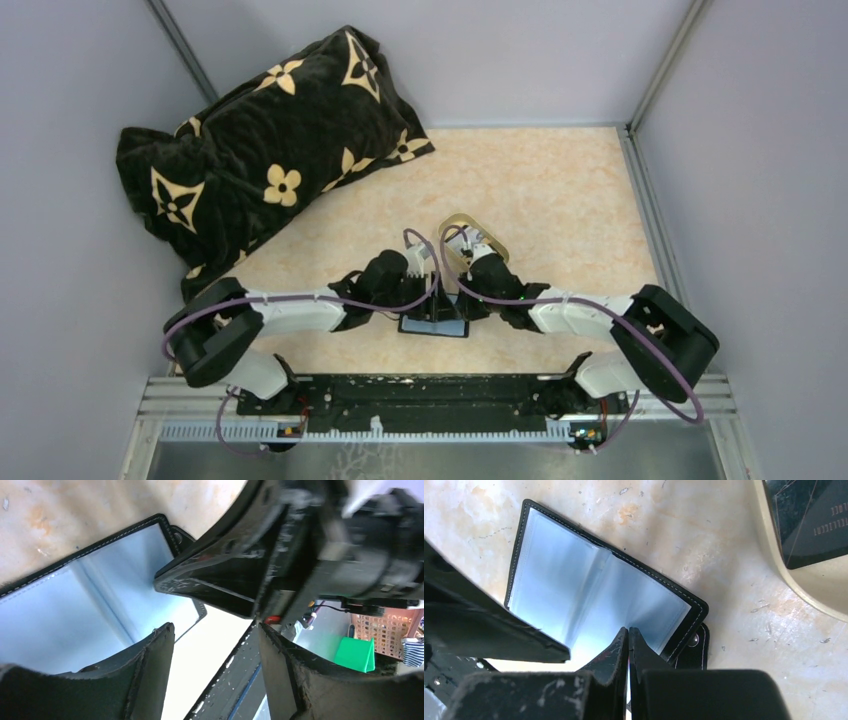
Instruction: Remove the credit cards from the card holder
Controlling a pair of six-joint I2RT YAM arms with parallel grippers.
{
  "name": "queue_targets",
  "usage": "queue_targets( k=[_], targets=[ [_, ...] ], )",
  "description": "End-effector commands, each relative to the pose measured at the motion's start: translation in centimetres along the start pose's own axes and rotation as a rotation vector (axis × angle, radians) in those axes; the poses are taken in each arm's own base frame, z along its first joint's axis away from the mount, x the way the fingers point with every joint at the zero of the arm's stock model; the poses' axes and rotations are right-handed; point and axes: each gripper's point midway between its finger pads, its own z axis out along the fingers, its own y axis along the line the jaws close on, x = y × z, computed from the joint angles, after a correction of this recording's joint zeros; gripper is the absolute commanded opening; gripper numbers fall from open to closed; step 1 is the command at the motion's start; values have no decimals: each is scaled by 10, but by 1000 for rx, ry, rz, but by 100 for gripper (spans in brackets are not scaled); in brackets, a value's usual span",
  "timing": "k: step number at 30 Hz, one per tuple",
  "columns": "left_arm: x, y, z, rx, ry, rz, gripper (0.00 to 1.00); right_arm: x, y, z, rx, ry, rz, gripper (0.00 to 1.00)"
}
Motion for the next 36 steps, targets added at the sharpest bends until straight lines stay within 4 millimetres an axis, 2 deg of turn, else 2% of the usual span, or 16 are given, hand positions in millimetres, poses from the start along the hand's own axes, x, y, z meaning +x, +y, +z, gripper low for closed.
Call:
queue_targets(
  k=[1, 9, 13, 22, 31, 36],
  targets=[
    [-18, -10, -19, -18, -44, 94, 70, 5, 6, 5, -36, -6, 5, 0],
    [-28, 40, -45, -163, -115, 33, 69, 8, 7, 10, -48, 9, 0, 0],
    [-32, 55, -50, -221, -125, 32, 69, 8, 5, 9, -41, 4, 0, 0],
    [-25, 58, -45, -224, -83, 4, 69, 9, 5, 8, -40, 4, 4, 0],
    [-27, 67, -53, -274, -114, 20, 68, 9, 3, 7, -28, 5, 4, 0],
    [-22, 67, -50, -264, -93, 9, 68, 11, 2, 6, -29, 6, 5, 0]
  ],
)
